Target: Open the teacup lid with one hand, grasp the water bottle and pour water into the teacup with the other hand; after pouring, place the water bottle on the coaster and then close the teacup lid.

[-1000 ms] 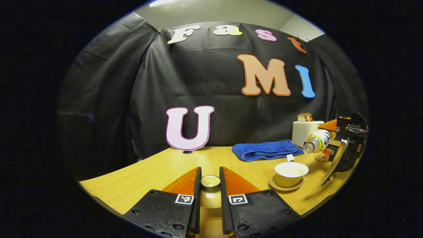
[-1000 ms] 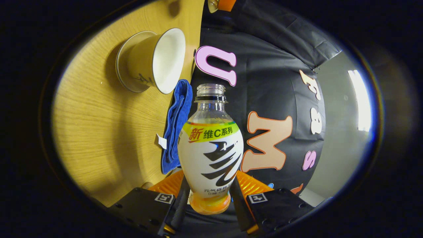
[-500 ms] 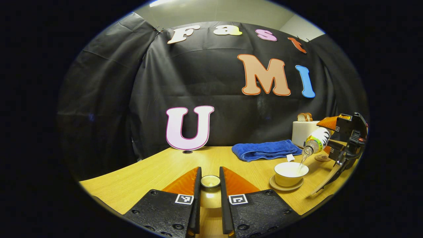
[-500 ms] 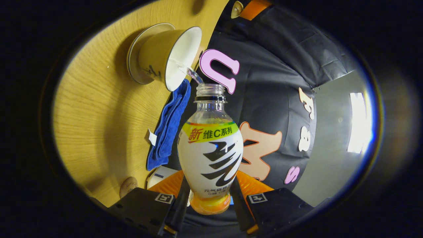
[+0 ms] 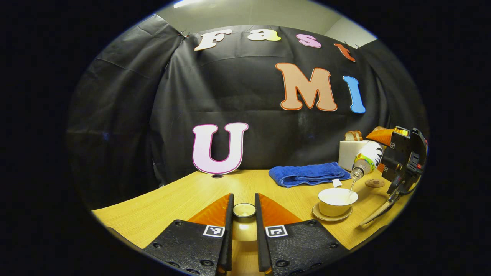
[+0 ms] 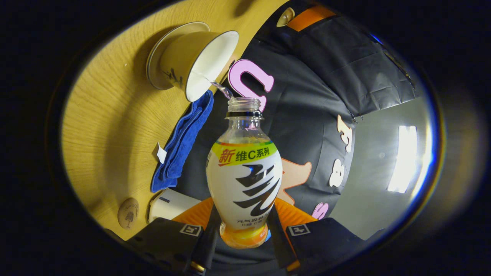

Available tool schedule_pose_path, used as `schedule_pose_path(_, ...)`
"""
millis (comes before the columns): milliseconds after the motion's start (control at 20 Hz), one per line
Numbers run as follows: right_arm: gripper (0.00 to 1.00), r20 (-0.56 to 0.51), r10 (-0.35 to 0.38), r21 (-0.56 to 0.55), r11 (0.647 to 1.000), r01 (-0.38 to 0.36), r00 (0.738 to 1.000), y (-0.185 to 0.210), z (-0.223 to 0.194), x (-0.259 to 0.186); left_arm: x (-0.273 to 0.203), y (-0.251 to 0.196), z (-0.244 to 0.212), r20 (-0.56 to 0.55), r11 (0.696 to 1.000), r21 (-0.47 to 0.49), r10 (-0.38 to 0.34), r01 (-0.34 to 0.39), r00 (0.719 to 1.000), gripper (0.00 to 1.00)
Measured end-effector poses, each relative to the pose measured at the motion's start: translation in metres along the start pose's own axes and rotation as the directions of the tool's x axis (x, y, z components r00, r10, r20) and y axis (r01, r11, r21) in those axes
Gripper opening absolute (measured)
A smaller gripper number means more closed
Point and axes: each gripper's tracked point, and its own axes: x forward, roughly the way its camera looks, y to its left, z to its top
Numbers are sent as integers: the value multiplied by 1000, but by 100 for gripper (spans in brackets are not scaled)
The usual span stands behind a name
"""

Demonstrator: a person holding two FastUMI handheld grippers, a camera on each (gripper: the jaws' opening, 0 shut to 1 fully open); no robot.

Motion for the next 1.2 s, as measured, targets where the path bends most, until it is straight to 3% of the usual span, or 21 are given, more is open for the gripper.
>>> schedule_pose_path(300, 67, -4, 11, 23, 1000, -10, 1000, 3, 1, -1, 0, 0, 0, -1, 1000, 0, -2, 2, 1000, 24)
schedule_pose_path(400, 66, -11, 49, 91, 995, -48, 999, 6, 4, -5, 0, 0, 0, 0, 1000, 0, -2, 2, 1000, 24)
schedule_pose_path(500, 65, -28, 141, 253, 959, -130, 990, 12, 5, -7, 0, 0, 0, 0, 1000, 0, -2, 2, 1000, 24)
schedule_pose_path(600, 64, -45, 212, 423, 889, -174, 976, 13, 3, -6, 0, 0, 0, -1, 1000, 0, -3, 3, 1000, 24)
schedule_pose_path(700, 69, -60, 225, 535, 829, -159, 973, 9, -6, -3, 1, 0, 0, -1, 1000, 0, -3, 3, 1000, 24)
schedule_pose_path(800, 69, -58, 259, 648, 745, -161, 964, 10, -13, -2, 0, -1, 0, -1, 1000, 0, -5, 5, 1000, 24)
schedule_pose_path(1050, 67, -65, 350, 885, 452, -108, 934, 10, -36, -9, 0, -1, 0, 0, 1000, 0, -5, 5, 1000, 24)
schedule_pose_path(1200, 65, -65, 374, 969, 244, -30, 925, 5, -62, -6, 0, 0, 0, -1, 1000, 0, -5, 5, 1000, 24)
